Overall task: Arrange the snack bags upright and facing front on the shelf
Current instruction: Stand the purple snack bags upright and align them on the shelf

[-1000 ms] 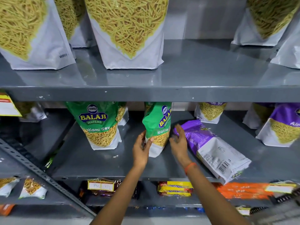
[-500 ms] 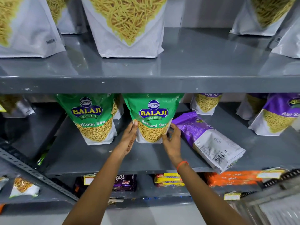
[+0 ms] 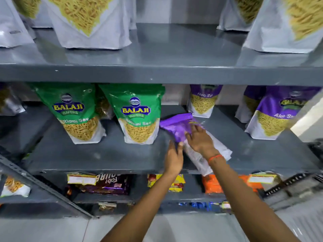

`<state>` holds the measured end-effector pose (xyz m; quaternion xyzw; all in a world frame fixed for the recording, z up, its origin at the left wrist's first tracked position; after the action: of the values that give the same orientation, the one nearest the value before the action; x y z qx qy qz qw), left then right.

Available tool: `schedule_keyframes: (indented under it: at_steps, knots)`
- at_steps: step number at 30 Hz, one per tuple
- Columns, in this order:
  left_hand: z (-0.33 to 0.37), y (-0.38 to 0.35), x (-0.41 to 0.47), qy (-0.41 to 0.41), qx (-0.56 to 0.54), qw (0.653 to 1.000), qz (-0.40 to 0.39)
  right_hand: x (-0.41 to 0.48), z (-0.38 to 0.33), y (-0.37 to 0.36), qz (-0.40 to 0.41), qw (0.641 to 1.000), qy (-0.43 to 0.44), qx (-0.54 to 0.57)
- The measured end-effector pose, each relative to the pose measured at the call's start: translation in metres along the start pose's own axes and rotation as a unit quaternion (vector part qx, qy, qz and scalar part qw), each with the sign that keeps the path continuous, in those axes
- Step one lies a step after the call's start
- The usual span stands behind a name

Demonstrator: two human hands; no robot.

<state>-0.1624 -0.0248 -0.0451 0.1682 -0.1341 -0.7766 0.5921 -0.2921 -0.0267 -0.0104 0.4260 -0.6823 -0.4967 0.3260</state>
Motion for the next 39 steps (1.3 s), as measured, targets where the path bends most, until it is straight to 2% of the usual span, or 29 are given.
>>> schedule_keyframes:
  at_steps: [2,4,8,11,13,17,22,25,29,33,36,39]
  knots:
    - [-0.002,-0.022,0.004,0.095,-0.023,0.995,-0.016,-0.002,0.038,-0.001,-0.085,0.996,-0.017,0.024]
    - [-0.004,-0.034,0.011,0.148,-0.085,0.985,0.004,-0.001,0.065,0.001,-0.122,0.986,-0.039,0.107]
    - [-0.011,-0.035,0.012,0.215,-0.179,0.959,0.05,0.007,0.093,0.008,-0.138,0.956,-0.152,0.209]
    - [-0.01,-0.03,0.008,0.232,-0.239,0.939,0.086,0.007,0.108,0.01,-0.119,0.941,-0.194,0.251]
    - [-0.007,-0.03,0.005,0.227,-0.252,0.937,0.089,0.005,0.117,0.009,-0.088,0.911,-0.216,0.341]
    - [0.008,-0.03,0.011,0.174,-0.273,0.941,0.097,0.004,0.133,0.004,-0.057,0.799,-0.243,0.547]
    - [0.056,-0.029,0.031,0.029,-0.231,0.965,0.119,0.017,0.151,0.035,0.086,0.758,-0.185,0.62]
    - [0.071,-0.03,0.047,-0.027,-0.203,0.97,0.133,0.019,0.153,0.051,0.137,0.768,-0.127,0.612]
    - [0.071,-0.04,0.054,-0.034,-0.196,0.973,0.115,0.017,0.155,0.046,0.139,0.802,-0.081,0.575]
    - [0.064,-0.055,0.02,-0.089,-0.109,0.971,0.193,0.005,0.158,0.026,0.15,0.833,-0.089,0.525]
    - [0.069,-0.086,0.001,-0.095,-0.122,0.983,0.097,-0.013,0.154,0.008,0.177,0.829,-0.104,0.519]
    - [0.07,-0.097,0.008,-0.101,-0.137,0.985,0.042,-0.03,0.137,-0.007,0.189,0.798,-0.115,0.56]
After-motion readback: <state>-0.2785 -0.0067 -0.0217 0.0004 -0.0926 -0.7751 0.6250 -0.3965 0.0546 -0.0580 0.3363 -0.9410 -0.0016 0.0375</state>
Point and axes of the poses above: each hand's wrist, its own x-axis towards the middle knuckle, its own y-axis out of the back of the hand, z = x × y, the point moved 7 cm from there along x, towards the middle knuckle, and after that the axes turned 4 degrees about z, right-handed, at the moved point
